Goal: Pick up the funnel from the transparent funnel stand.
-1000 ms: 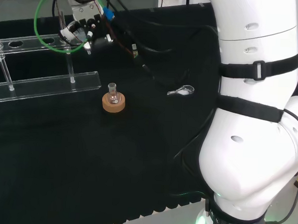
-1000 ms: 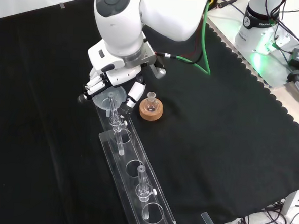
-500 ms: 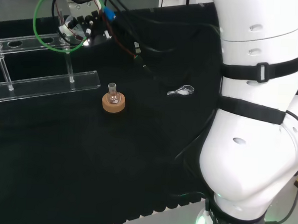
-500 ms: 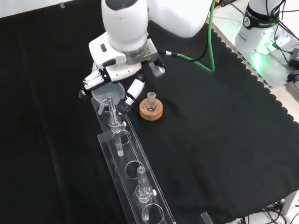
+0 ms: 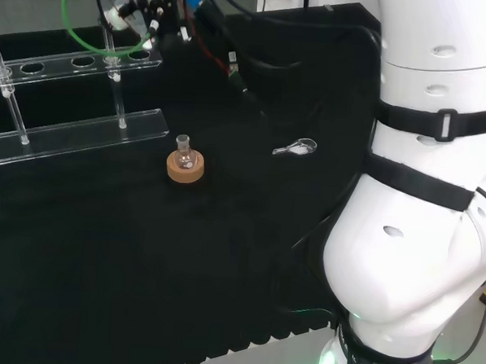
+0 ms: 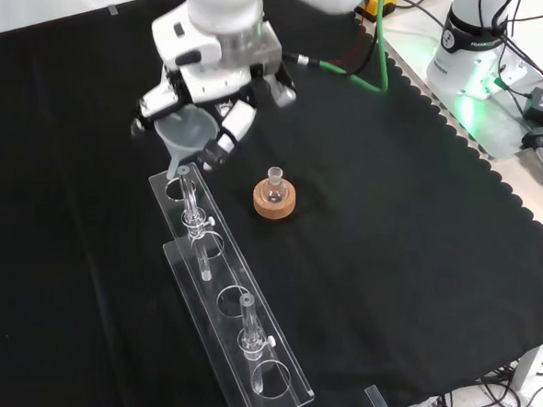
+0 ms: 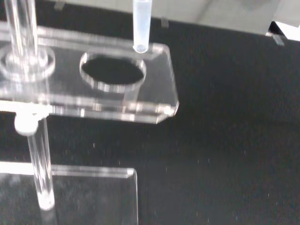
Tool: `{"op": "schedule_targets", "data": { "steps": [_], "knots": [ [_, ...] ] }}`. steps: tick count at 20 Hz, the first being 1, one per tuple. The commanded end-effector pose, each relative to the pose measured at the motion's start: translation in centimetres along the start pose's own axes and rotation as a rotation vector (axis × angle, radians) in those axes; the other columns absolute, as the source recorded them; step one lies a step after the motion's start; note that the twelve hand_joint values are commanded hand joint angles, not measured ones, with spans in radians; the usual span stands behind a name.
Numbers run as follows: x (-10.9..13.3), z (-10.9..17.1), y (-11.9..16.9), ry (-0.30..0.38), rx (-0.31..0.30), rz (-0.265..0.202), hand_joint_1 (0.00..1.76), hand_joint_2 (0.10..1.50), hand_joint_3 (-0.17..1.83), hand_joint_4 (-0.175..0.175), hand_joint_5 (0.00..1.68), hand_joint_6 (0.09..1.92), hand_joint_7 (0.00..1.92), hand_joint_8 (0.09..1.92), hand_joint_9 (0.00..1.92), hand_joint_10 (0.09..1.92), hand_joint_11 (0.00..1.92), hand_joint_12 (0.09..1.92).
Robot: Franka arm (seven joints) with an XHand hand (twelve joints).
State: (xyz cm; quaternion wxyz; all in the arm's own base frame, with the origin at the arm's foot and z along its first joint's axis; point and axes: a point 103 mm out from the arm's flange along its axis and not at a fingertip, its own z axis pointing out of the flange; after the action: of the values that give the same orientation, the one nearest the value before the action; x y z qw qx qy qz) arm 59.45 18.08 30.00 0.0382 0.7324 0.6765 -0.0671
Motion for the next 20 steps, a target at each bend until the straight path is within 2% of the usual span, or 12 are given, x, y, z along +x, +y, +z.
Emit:
{"op": "schedule_targets", "data": {
  "steps": [1, 4, 8, 12, 16, 20],
  "knots": [
    [-3.6, -7.9, -1.9, 0.083, -0.049, 0.020, 0.55, 1.14, 0.17, -0.175, 0.32, 0.81, 0.62, 1.38, 1.12, 0.98, 1.31, 0.94],
    [-5.8, -12.0, -3.4, 0.117, -0.023, 0.036, 0.56, 1.14, 0.17, -0.175, 0.32, 0.83, 0.63, 1.38, 1.13, 0.98, 1.32, 0.92],
    [-8.1, -14.2, -4.7, 0.175, 0.039, 0.028, 0.57, 1.14, 0.17, -0.175, 0.33, 0.84, 0.63, 1.38, 1.14, 0.98, 1.33, 0.92],
    [-9.9, -14.4, -5.6, 0.213, 0.116, 0.005, 0.57, 1.15, 0.17, -0.175, 0.33, 0.85, 0.63, 1.38, 1.15, 0.98, 1.34, 0.92],
    [-10.9, -14.2, -6.3, 0.201, 0.176, 0.000, 0.57, 1.15, 0.17, -0.175, 0.33, 0.85, 0.64, 1.39, 1.15, 0.98, 1.34, 0.92],
    [-11.3, -14.2, -6.4, 0.208, 0.180, -0.015, 0.58, 1.15, 0.18, -0.175, 0.33, 0.85, 0.64, 1.39, 1.16, 0.98, 1.35, 0.92]
  ]
}}
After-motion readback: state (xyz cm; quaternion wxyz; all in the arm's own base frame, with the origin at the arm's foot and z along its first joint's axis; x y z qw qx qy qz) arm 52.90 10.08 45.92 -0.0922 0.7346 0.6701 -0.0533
